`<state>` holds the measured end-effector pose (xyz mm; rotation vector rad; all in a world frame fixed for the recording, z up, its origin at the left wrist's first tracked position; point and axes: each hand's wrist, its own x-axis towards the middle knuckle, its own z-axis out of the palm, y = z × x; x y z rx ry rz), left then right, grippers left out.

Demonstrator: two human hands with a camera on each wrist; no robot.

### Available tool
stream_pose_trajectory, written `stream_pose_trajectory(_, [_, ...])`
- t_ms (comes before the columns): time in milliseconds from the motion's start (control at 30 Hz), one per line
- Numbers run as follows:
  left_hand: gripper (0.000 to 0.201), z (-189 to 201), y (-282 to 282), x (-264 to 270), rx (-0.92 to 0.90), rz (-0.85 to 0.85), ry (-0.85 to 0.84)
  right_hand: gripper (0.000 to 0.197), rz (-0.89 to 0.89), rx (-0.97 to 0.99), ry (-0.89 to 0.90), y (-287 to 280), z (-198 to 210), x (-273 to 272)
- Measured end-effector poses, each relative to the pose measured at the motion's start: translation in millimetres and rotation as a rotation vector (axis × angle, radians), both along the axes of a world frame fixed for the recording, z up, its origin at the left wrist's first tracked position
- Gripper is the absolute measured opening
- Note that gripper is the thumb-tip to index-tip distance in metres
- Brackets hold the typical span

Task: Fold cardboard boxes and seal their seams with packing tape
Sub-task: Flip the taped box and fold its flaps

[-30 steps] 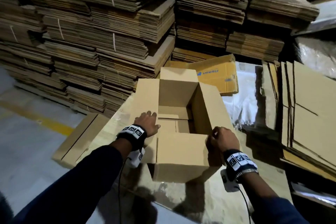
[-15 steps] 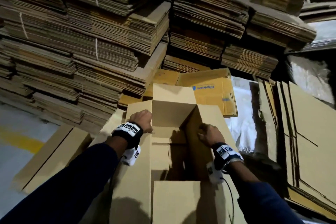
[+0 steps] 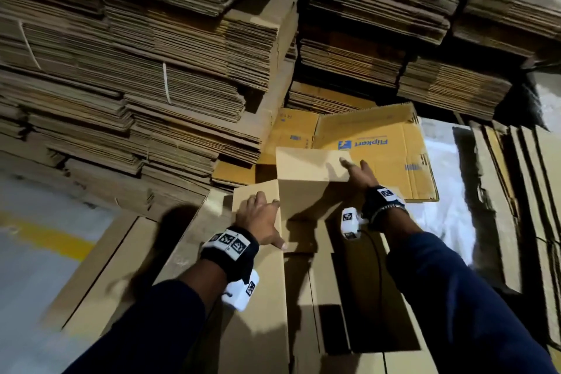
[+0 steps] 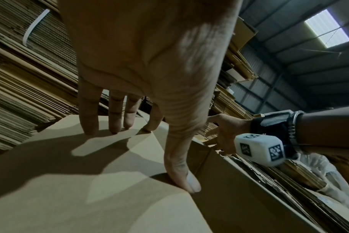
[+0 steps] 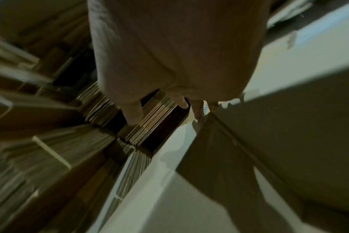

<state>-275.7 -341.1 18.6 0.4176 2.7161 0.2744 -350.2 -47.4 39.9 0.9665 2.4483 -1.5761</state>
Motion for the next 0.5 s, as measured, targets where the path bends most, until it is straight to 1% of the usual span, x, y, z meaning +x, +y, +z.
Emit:
stream_pose_trajectory(67, [0.11,-3.3,-0.8,-0.3,0.018,0.003,0.015,0.096,-0.144,-0.157,0.108,10.4,-5.5,-2.0])
stream_pose_trajectory(133, [0.111,-4.3,-3.0,0.2,0.037,0.004,0.029,0.085,-0.28,-0.334,0.226,18.2,-9.3,7.5])
stream_pose_trajectory(167, [0.112,-5.1,-4.8,0.3,0.048,0.008,0.036,0.08,-0.31,-0.404,0.274,19.7,-8.2,15.3])
stream_pose_trajectory(233, [0.115,-8.8,-9.1,1.5,0.074,0.031,0.034,0.07,-0.289,-0.512,0.304,21.2,-2.2,32.9])
stream_pose_trajectory(300, [0.12,-13.2,-13.3,4.1,0.106,0.07,0.03,0.049,-0.241,-0.572,0.329,29.5,-1.3,43.8])
stream_pose_trajectory(367, [0.123,-15.8,-19.4,8.8,0.118,0.115,0.045,0.027,-0.234,-0.638,0.344,38.9,0.3,52.8])
stream_pose_trajectory(400, [0.125,-15.6,-22.8,13.3,0.105,0.14,0.059,0.021,-0.207,-0.636,0.327,45.2,0.3,58.5])
stream_pose_trajectory(433, [0.128,-17.0,-27.0,17.0,0.089,0.167,0.081,0.023,-0.162,-0.572,0.293,49.6,-1.6,63.7])
stream_pose_trajectory(467, [0.134,-17.2,-31.5,22.6,0.077,0.2,0.099,0.026,-0.114,-0.458,0.242,52.3,-2.5,70.1])
stream_pose_trajectory(500, [0.14,-19.2,-35.5,27.7,0.073,0.239,0.106,0.025,-0.042,-0.308,0.197,55.4,-6.7,73.9])
